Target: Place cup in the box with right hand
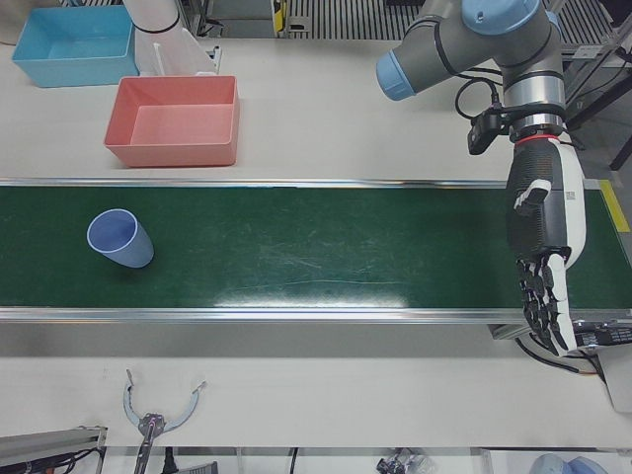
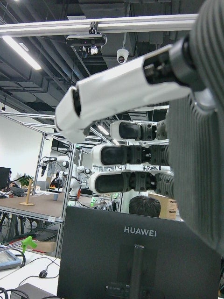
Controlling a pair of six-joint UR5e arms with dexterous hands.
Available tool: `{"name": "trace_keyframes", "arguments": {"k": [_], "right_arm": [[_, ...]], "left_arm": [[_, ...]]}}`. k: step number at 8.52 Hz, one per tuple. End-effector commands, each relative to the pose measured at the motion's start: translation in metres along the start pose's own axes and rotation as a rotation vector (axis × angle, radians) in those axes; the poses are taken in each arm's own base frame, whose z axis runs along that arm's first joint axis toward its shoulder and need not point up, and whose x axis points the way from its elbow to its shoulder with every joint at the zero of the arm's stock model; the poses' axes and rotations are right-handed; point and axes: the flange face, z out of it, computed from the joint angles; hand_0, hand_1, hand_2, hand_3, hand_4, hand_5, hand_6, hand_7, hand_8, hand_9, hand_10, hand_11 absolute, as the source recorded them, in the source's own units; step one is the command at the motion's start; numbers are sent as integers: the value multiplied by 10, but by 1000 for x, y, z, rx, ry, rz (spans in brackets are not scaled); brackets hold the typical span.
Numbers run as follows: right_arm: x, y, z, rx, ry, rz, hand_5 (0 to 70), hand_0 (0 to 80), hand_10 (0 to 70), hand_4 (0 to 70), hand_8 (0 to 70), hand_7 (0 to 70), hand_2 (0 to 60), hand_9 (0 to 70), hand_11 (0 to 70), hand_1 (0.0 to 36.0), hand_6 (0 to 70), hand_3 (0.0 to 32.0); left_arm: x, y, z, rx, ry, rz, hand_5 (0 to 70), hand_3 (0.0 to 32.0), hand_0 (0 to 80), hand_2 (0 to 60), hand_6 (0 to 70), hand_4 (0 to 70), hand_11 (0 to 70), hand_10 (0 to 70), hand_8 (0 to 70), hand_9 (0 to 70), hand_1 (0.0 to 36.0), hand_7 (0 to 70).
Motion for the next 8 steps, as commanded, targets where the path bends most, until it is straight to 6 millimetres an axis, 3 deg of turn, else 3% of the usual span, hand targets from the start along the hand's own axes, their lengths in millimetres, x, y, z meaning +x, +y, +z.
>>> {"name": "trace_keyframes", "arguments": {"k": [1, 8], "right_arm": [[0, 0, 0, 0, 0, 0, 210, 800, 343, 334, 450, 700, 364, 572, 517, 360, 224, 0], [0, 0, 0, 0, 0, 0, 210, 800, 343, 326, 449, 700, 360, 570, 517, 360, 222, 0]], "left_arm": [[0, 0, 0, -1, -1, 0, 0, 0, 0, 0, 0, 0, 0, 0, 0, 0, 0, 0], [0, 0, 0, -1, -1, 0, 0, 0, 0, 0, 0, 0, 0, 0, 0, 0, 0, 0]]}}
